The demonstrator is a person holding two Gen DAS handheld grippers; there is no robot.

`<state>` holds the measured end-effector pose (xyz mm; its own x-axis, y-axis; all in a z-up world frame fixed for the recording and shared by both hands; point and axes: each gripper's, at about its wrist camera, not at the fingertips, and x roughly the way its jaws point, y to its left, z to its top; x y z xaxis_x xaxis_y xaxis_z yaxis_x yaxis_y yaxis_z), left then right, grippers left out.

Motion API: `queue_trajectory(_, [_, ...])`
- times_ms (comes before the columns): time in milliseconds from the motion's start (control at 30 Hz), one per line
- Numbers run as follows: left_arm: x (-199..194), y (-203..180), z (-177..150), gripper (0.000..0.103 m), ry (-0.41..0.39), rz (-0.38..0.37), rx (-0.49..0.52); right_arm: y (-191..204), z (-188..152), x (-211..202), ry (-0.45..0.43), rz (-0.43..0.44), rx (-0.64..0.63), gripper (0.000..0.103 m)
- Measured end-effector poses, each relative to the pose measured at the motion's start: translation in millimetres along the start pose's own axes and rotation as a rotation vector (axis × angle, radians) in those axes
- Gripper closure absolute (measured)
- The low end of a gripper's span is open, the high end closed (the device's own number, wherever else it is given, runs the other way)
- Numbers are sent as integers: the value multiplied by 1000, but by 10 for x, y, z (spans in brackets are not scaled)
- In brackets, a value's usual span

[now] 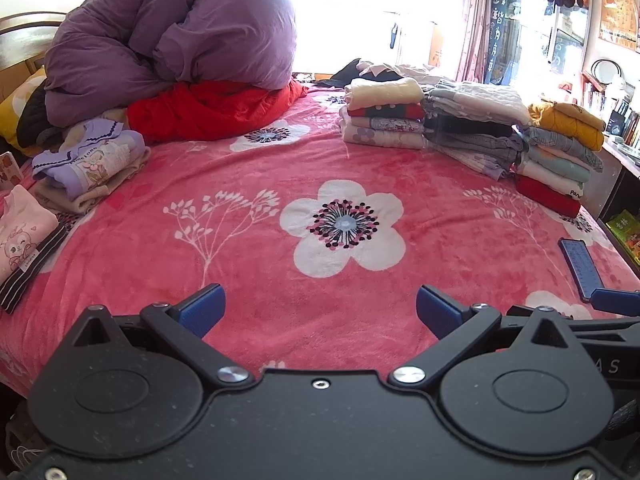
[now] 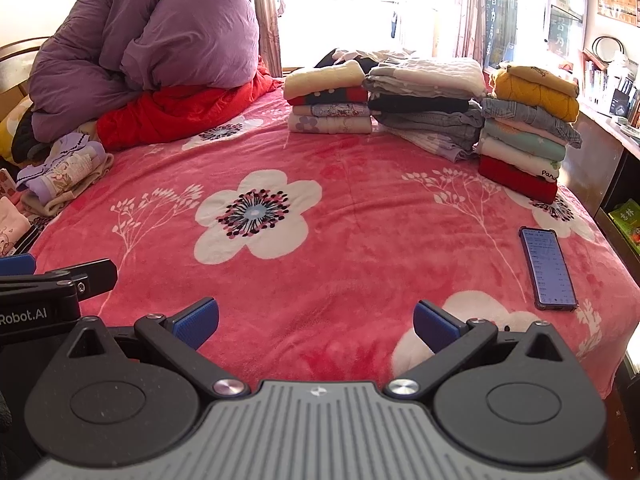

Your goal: Fold clothes

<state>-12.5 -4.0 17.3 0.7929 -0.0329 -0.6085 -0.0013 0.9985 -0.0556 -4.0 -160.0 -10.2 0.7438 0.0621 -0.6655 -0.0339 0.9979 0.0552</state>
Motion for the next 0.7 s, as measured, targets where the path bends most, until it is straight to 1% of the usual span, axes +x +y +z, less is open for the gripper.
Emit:
queue_trajectory(133, [46, -21, 27, 0, -2, -10, -3, -1, 12, 11, -2, -5, 2, 0])
queue_trajectory(267, [165, -23, 72, 0, 7, -28, -2, -28, 75, 129, 11, 1, 12, 0])
queue_trajectory(400, [298, 7, 147, 0, -4, -83, 12, -93, 172, 350, 18, 53, 25, 0])
queue_trajectory(533, [518, 14, 278, 0, -17, -138, 8, -130, 263, 587, -3, 84, 26, 0])
queue_trajectory(633, [713, -31, 410, 0, -45, -164, 9, -218, 401, 813, -20, 102, 26, 0])
queue_trajectory(700, [829, -92, 491, 0, -89, -168, 23, -303, 492, 949, -49, 116, 30, 0])
